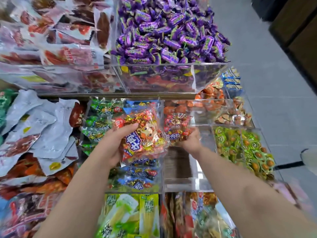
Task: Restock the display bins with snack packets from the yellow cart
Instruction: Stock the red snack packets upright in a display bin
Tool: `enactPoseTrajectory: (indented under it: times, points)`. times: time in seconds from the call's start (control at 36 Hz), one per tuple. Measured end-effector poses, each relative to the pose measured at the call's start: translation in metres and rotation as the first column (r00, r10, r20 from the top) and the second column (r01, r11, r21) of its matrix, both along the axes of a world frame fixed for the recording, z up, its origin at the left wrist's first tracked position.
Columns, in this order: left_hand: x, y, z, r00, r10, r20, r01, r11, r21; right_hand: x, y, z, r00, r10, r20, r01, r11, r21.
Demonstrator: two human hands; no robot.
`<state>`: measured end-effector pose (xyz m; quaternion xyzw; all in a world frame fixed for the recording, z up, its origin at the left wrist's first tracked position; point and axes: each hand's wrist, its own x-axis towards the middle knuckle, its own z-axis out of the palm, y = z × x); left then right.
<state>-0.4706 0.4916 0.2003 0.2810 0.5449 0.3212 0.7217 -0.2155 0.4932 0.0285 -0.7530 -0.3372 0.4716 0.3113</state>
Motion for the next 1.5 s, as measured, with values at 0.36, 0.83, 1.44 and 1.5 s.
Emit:
enactPoseTrajectory:
  times: [0.36,0.83,1.44,1.5]
  points:
    - [-0.001,-0.004,-0.007,0.999,0.029,-0.041,-0.031,0.998,-0.047,-0.008,0.014,-0.009,0.995,-0.071,-0.075,0.084,0.978,0.190]
    - [0.007,-0.022,0.023,0.995,0.018,-0.097,-0.015,1.000,0.024,0.009,-0.012,0.016,0.982,-0.131,0.134,0.131,0.991,0.006]
    - [0.042,-0.057,0.051,0.750,-0.328,-0.575,0.525,0.824,0.215,-0.004,-0.084,0.183,0.925,0.344,-0.160,-0.264,0.887,0.379]
    - [0.041,-0.059,0.049,0.747,-0.365,-0.555,0.545,0.814,0.199,0.001,-0.089,0.183,0.932,0.343,-0.116,-0.283,0.890,0.358]
